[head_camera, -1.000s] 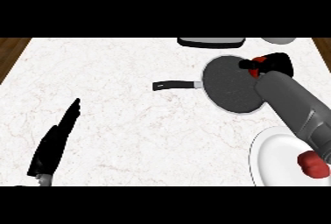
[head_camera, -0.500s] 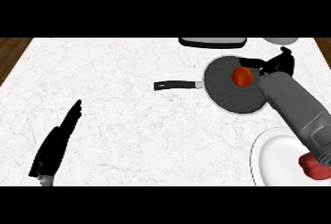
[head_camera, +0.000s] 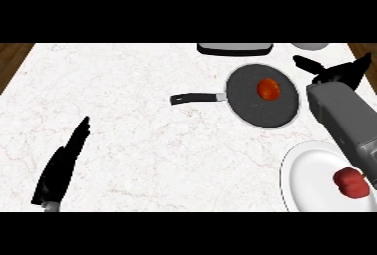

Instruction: Pick the tomato from the plate and place it in the pan

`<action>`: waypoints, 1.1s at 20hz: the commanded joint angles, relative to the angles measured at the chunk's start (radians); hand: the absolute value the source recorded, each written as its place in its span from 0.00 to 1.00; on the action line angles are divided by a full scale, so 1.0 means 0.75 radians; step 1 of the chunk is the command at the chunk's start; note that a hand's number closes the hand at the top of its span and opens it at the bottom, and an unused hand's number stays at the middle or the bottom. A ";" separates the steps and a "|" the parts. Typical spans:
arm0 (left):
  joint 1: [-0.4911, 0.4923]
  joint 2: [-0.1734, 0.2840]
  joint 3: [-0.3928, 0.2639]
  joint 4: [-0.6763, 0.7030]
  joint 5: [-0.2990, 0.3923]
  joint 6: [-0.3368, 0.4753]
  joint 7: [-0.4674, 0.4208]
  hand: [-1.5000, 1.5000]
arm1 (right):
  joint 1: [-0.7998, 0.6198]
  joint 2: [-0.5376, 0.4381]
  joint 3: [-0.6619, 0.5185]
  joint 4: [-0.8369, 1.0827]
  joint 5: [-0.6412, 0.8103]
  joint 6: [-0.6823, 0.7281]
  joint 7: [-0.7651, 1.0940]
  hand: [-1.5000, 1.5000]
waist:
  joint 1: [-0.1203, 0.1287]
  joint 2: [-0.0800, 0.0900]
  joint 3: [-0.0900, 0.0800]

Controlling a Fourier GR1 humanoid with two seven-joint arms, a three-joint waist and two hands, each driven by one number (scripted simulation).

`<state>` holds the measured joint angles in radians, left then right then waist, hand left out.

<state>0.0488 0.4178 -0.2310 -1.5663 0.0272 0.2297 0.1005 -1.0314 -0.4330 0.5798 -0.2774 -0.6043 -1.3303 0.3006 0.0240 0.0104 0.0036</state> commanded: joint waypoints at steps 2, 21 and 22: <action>0.005 0.005 0.049 0.010 0.032 -0.006 0.028 0.50 | 0.095 -0.035 -0.204 -0.086 -0.026 -0.216 -0.154 0.00 | -0.063 -0.025 -0.003; 0.181 0.049 0.136 -0.047 0.041 0.009 -0.005 0.50 | 1.051 0.095 -0.492 -0.969 0.216 -0.223 -0.552 0.00 | -0.188 -0.066 -0.013; 0.145 0.051 0.133 -0.064 0.032 0.020 0.049 0.50 | 1.100 0.035 -0.498 -1.041 0.225 -0.223 -0.557 0.00 | -0.198 -0.064 -0.012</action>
<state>0.1583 0.4416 -0.1424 -1.5954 0.0465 0.2507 0.1149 -0.3586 -0.3952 0.2237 -0.9040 -0.4594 -1.4547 -0.0869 -0.1157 -0.0398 -0.0067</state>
